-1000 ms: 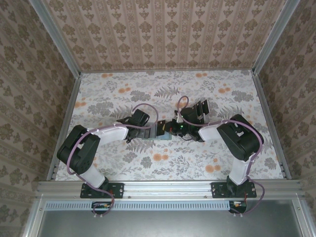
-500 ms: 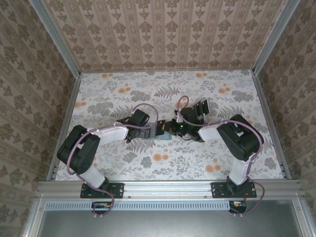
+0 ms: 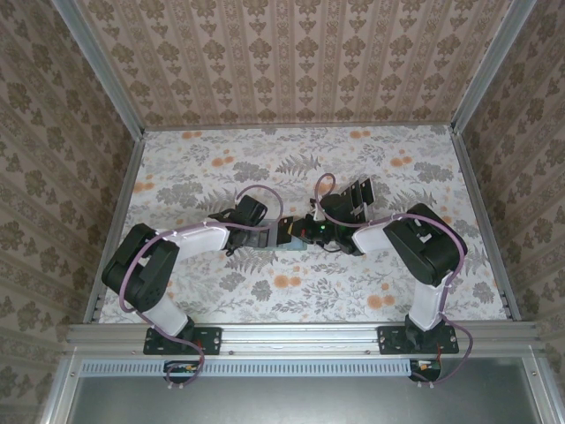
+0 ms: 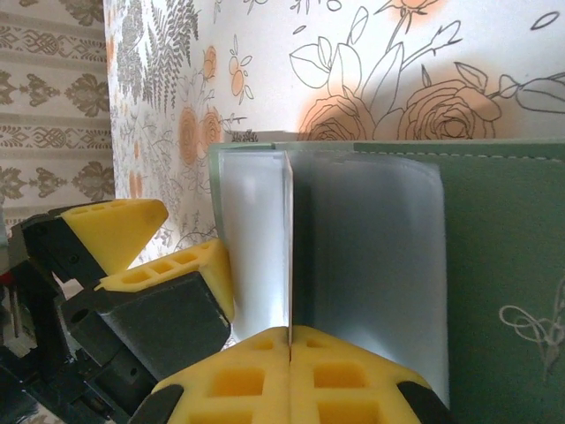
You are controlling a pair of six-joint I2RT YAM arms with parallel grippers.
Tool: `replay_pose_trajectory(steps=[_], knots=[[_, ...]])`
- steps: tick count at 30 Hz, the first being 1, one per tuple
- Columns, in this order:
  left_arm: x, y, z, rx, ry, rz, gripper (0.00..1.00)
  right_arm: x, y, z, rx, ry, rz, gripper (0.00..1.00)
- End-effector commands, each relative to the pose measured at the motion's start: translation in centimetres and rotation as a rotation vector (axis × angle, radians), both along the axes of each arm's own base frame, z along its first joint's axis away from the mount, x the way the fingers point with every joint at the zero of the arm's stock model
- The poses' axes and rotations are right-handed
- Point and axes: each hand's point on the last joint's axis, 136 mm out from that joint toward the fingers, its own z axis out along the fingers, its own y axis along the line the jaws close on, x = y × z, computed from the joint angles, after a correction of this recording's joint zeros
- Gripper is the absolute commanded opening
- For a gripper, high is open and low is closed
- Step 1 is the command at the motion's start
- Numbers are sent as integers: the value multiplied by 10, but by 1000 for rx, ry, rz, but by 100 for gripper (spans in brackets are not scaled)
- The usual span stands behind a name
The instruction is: Put the credit cards into the card holder
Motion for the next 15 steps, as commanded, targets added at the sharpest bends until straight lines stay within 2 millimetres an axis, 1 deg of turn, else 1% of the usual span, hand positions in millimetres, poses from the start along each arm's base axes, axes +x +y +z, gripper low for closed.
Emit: replay_pose_trajectory(steps=[1,6,15], knots=[[-9,7,-11,38,39,-1,100,0,6,3,21,-6,11,0],[-10,7,-11,37,42,-2,100,-1,4,2,21,-8,1,0],[-10,7,-11,35,42,-2,100,1,-6,-8,-12,-7,-17,0]])
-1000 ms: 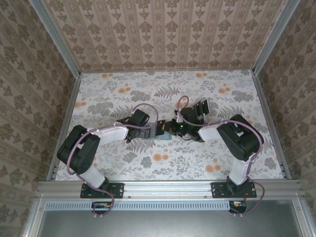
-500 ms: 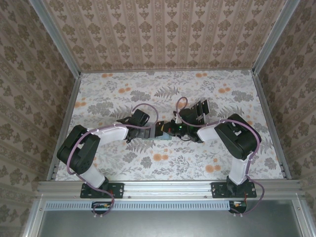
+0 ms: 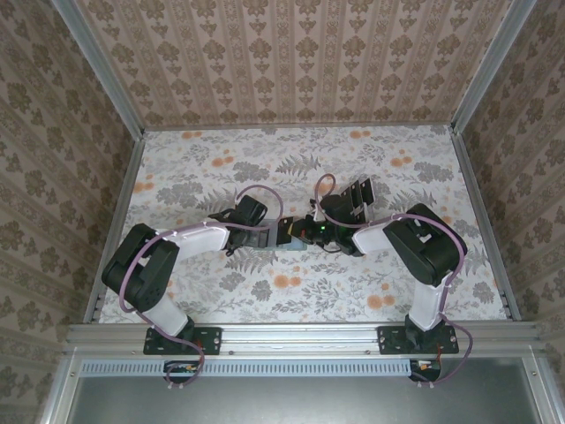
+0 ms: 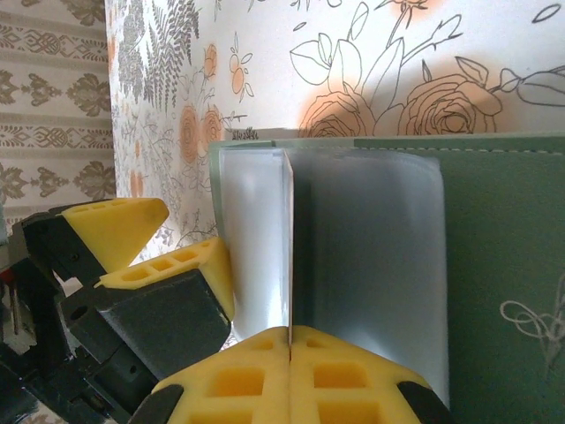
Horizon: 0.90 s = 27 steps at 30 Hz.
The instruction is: Put the credit cards into the card holder
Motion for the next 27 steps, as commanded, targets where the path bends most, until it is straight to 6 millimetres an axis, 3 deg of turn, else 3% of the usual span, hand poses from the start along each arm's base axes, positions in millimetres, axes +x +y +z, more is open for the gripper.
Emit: replay_pose_trajectory(steps=[1,27], knots=[[-10,7,-11,35,41,-1,100,2,-6,-7,-14,-8,-17,0],[-11,8,-12,35,43,0,100,8,-15,-19,-63,-22,-11,0]])
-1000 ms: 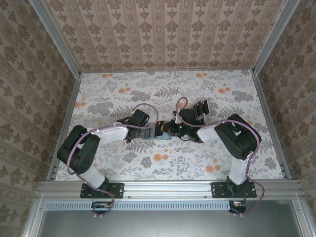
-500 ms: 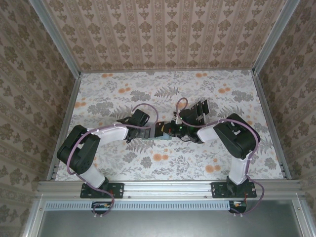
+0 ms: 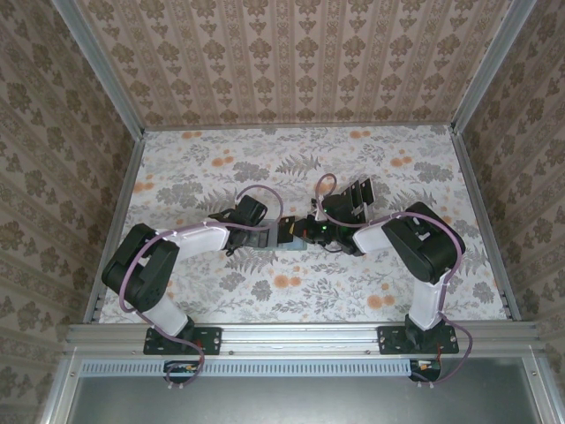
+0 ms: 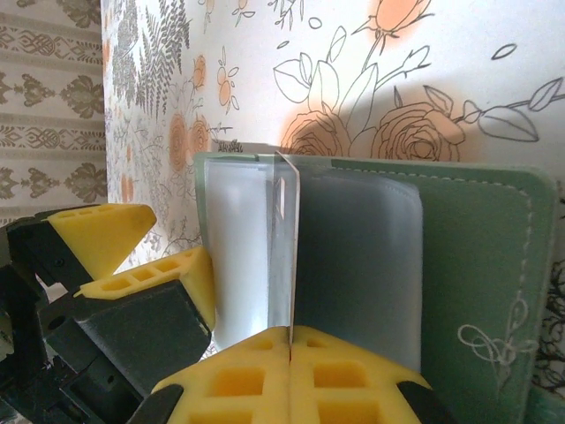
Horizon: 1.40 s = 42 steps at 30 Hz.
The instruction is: Put the credit cards into the card holder
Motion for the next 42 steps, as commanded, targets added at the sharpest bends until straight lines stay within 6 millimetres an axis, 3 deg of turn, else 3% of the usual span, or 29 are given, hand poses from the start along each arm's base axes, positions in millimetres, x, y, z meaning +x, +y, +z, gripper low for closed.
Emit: replay_pose_trajectory(steps=[1,26,42], knots=[[-11,7,-13,34,43,1,100,0,-8,-14,-48,5,-8,0],[-12,7,-13,32,46,1,100,-14,12,-13,-2,33,54,0],[-11,7,-13,31,45,1,100,-23,3,-26,-10,75,22,0]])
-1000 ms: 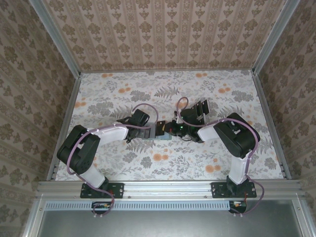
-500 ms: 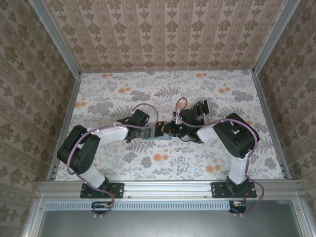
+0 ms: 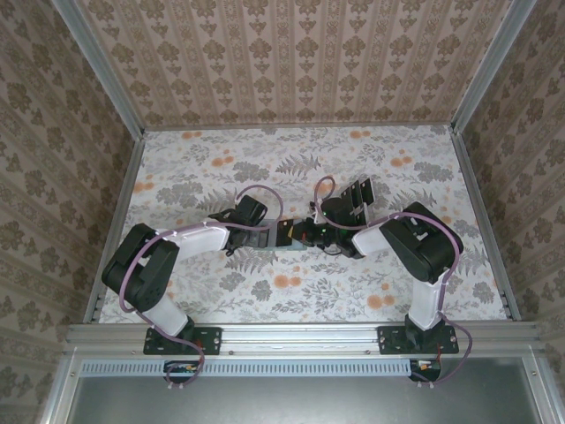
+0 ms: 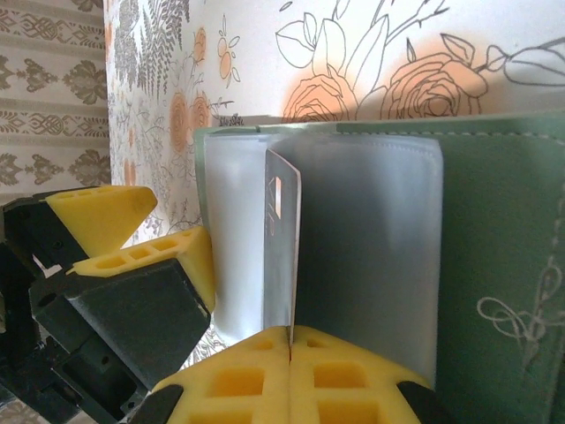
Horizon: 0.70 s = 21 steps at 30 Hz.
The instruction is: Put the credit cards into the card holder
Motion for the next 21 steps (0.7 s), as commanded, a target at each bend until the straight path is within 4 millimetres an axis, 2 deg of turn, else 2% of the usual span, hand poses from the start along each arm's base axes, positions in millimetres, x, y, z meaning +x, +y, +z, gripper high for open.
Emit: replay_pose_trajectory(steps=[1,13,21], knots=[[-10,7,-12,32,43,1,100,-12,-5,-24,-30,71,-11,0],[-11,7,-13,33,45,0,100,-16,-8,-32,-18,122,-39,0],[-11,7,-14,31,44,1,100,-19,-12,-29,-14,131,-63,0]])
